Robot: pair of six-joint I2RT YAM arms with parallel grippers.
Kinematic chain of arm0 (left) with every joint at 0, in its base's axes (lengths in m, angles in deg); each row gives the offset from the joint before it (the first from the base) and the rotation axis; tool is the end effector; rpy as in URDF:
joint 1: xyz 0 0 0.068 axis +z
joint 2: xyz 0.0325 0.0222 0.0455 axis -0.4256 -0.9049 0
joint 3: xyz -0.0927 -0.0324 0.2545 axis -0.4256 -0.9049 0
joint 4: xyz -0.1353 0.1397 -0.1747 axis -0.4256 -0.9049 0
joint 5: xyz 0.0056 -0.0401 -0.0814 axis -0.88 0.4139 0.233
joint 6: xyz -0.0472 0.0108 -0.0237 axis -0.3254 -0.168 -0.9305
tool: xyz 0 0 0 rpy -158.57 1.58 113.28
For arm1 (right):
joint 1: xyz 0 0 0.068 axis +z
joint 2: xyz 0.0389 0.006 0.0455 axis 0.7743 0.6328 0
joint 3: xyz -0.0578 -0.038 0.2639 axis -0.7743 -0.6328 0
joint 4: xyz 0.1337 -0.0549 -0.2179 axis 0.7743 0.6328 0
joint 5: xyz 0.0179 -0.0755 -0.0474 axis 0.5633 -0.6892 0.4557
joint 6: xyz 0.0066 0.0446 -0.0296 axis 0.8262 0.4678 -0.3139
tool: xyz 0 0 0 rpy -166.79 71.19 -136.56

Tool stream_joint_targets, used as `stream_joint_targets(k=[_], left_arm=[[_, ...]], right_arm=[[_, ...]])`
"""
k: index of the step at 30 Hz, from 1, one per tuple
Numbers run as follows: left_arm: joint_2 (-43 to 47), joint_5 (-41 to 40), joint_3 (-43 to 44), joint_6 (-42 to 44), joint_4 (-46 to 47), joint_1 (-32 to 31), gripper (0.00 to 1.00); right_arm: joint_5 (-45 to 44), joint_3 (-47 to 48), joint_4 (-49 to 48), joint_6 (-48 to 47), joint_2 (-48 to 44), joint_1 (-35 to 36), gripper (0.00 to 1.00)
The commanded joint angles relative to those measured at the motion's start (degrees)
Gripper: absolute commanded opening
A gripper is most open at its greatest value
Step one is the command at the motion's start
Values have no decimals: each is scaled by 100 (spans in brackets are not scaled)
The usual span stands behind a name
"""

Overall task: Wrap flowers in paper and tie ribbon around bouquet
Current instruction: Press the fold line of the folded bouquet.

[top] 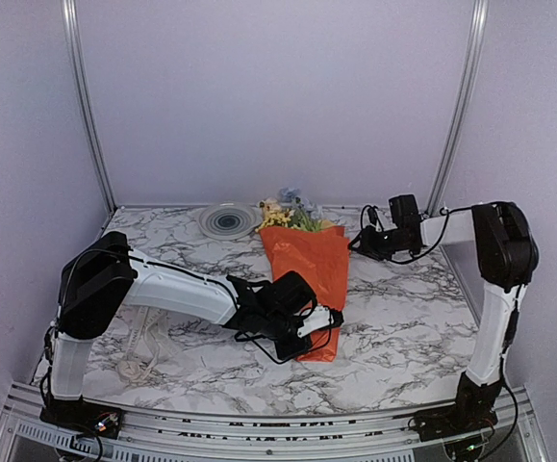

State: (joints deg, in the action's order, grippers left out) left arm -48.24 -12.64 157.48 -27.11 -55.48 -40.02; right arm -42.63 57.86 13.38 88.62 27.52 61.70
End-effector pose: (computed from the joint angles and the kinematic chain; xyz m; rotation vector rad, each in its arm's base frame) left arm 0.1901 -0.4176 0.1376 1.6589 1.8587 -0.4594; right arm 0.4181 0.0973 0.1510 0.0193 2.4208 0.8311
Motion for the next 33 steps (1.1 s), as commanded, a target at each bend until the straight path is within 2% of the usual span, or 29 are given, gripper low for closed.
stream_joint_targets(k=[1,4,6,9,15,23,25,28,33], left_arm=[[-318,171,-131,32,-892,-106,8],[-332,172,-118,14,-896,-106,8],[-336,191,-111,22,-905,-106,8],[-335,206,-98,71,-915,-106,8],[-290,150,-87,62,-962,-106,8],[-89,395,-91,43,-886,-102,9],[42,618,-139,100,-853,-97,11],[472,1390,-381,102,-570,23,12],[1498,2660,-1117,-643,685,685,17]], right_arm=[[-977,-518,430,-408,-1385,95,36],[-1180,-1191,424,-481,-2187,504,36],[-689,-1569,271,-562,-2450,910,35],[377,-1933,116,-419,-2445,1344,31],[1097,-3018,-850,315,-2302,1589,17],[804,-3487,-491,30,-2124,1650,13],[674,-3458,-333,-39,-2073,1647,13],[490,-3375,-147,-121,-1994,1642,12],[286,-3351,-23,-149,-1990,1641,12]])
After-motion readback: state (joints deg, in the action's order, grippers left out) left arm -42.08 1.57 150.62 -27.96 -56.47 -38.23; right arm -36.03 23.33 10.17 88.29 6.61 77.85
